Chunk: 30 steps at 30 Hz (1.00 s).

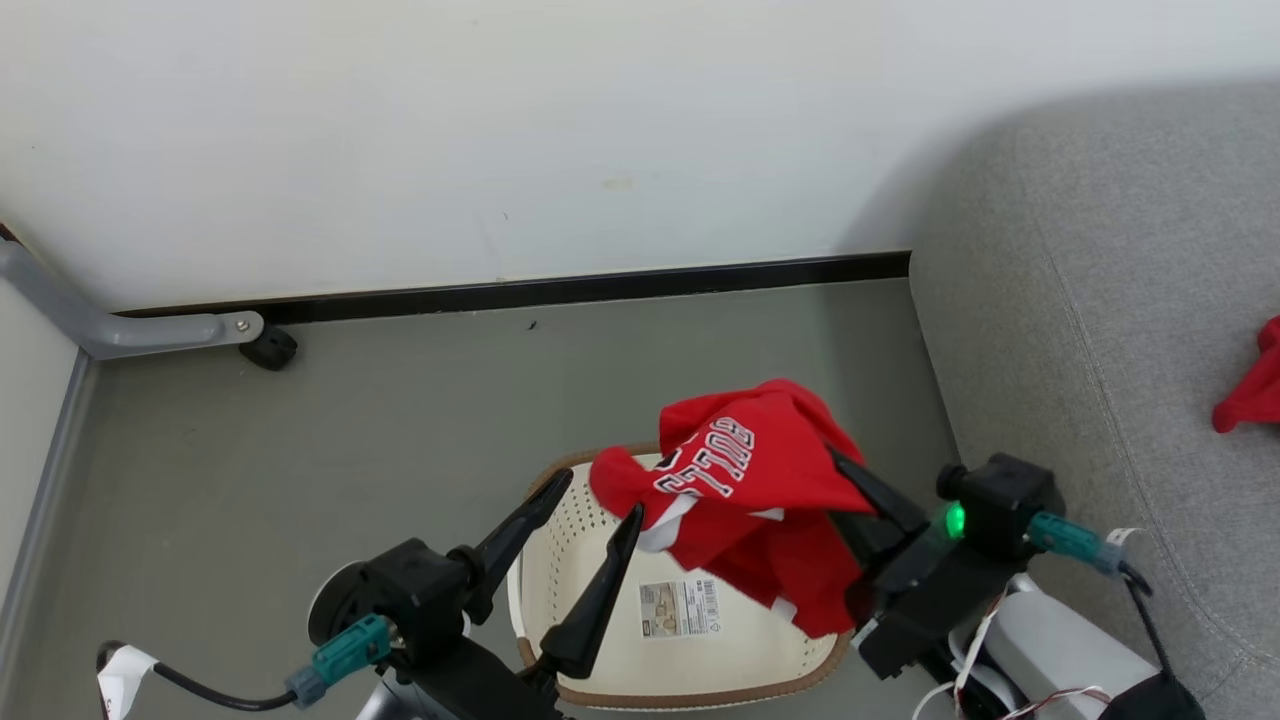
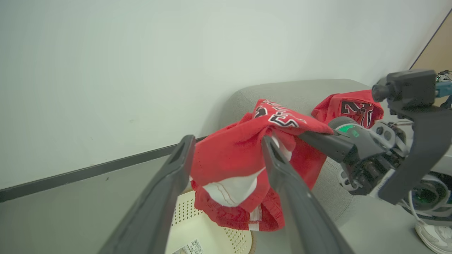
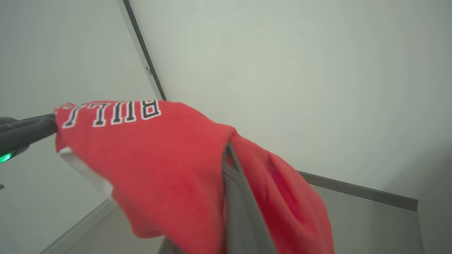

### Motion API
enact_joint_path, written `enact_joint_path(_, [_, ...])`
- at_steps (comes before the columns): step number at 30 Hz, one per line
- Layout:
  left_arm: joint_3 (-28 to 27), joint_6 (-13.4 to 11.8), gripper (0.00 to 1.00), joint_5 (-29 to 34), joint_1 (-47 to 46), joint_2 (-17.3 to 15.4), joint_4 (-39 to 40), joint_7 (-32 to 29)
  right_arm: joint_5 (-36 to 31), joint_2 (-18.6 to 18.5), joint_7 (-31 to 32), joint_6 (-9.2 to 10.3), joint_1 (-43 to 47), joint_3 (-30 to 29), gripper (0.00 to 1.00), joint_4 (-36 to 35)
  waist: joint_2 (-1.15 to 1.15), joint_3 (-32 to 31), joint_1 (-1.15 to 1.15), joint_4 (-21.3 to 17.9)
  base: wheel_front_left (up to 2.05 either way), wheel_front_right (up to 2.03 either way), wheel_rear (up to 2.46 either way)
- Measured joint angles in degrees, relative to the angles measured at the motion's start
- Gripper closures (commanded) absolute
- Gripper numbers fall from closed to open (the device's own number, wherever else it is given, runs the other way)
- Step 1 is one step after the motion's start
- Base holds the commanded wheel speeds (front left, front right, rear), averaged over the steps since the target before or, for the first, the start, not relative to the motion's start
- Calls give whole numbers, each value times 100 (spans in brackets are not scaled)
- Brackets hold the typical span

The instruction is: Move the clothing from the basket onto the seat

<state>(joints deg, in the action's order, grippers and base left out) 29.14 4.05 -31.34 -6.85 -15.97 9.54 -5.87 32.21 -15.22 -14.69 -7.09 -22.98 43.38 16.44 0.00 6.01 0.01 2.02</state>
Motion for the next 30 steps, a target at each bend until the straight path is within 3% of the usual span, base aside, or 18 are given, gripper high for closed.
enact_joint_path(5, [70,-1,0,16,5,96,-156,158,104,-146,0,1,-3,-454,100,13,0,35,0,-47,0,0,0])
enact_joint_path(16, [282,1,0,371,13,246,-313,683,103,-198,0,54,13,-788,100,-69,0,68,0,-160,0,0,0])
enact_joint_path(30, [404,57,0,641,273,120,-399,1240,-49,-170,0,62,13,-1014,100,-213,0,55,-1,-585,0,0,0])
